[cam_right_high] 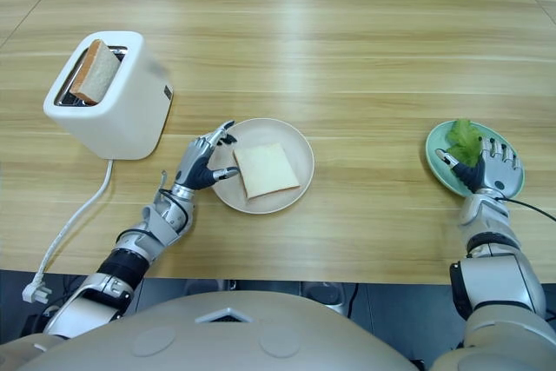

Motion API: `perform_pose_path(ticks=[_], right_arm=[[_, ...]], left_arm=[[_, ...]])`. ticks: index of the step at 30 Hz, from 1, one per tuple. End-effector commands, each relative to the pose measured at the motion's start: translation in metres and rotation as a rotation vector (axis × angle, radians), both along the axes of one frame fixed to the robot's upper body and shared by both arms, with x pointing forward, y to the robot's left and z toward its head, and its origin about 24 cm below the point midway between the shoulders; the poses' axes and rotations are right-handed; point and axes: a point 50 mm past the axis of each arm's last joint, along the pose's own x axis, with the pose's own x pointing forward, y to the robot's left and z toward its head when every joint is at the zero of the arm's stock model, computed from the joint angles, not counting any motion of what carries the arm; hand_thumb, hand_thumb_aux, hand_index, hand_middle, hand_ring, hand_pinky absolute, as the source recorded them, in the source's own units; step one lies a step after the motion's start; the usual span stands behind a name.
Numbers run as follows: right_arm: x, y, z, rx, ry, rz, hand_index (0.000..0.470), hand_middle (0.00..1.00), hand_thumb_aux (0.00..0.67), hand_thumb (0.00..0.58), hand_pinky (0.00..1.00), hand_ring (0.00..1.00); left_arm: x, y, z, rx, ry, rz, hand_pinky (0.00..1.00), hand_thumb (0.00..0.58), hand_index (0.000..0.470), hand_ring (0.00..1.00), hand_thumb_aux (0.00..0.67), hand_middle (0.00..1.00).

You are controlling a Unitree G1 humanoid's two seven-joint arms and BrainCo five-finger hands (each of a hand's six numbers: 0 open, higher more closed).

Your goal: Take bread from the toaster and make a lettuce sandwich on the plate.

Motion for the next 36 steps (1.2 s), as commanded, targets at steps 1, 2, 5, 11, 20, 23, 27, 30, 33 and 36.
perform_pose_path(ticks=[1,2,5,11,20,23,27,30,33,36], right_arm=[[-0.011,-0.004,-0.007,0.026,0.048,-0.052,0.379,0.0,0.552,0.562,0.0,0.0],[-0.011,-0.005,-0.007,0.025,0.048,-0.057,0.444,0.0,0.646,0.579,0.0,0.0],[-0.012,-0.006,-0.007,0.026,0.046,-0.057,0.46,0.0,0.67,0.58,0.0,0.0],[-0.009,-0.006,-0.003,0.031,0.009,-0.054,0.46,0.0,0.67,0.58,0.0,0.0],[0.032,0.043,0.031,-0.113,-0.393,0.335,0.46,0.0,0.67,0.58,0.0,0.0],[0.05,0.111,0.048,-0.025,-0.549,0.648,0.46,0.0,0.67,0.58,0.0,0.0],[0.045,0.2,0.053,0.149,-0.597,0.976,0.46,0.0,0.67,0.58,0.0,0.0],[0.041,0.248,0.045,0.231,-0.545,1.144,0.46,0.0,0.67,0.58,0.0,0.0],[0.041,0.273,0.024,0.207,-0.447,1.243,0.46,0.0,0.67,0.58,0.0,0.0],[0.039,0.282,0.009,0.208,-0.393,1.271,0.46,0.0,0.67,0.58,0.0,0.0]], left_arm=[[-0.002,0.009,0.012,0.017,-0.054,0.04,0.0,0.0,0.0,0.0,0.0,0.0],[-0.003,0.011,0.014,0.017,-0.061,0.048,0.0,0.0,0.0,0.0,0.0,0.0],[-0.004,0.02,0.022,0.022,-0.088,0.078,0.0,0.0,0.0,0.0,0.0,0.0],[-0.006,0.031,0.031,0.023,-0.123,0.126,0.0,0.0,0.0,0.0,0.0,0.0],[-0.009,0.048,0.047,-0.047,-0.238,0.228,0.0,0.0,0.0,0.0,0.0,0.0],[-0.014,0.057,0.061,-0.068,-0.343,0.282,0.0,0.0,0.0,0.0,0.0,0.0],[-0.022,0.066,0.08,-0.062,-0.465,0.359,0.0,0.0,0.0,0.0,0.0,0.0],[-0.024,0.073,0.086,-0.031,-0.495,0.415,0.0,0.0,0.0,0.0,0.0,0.0],[-0.023,0.084,0.085,-0.006,-0.475,0.495,0.0,0.0,0.0,0.0,0.0,0.0],[-0.021,0.095,0.09,0.031,-0.483,0.556,0.0,0.0,0.0,0.0,0.0,0.0]])
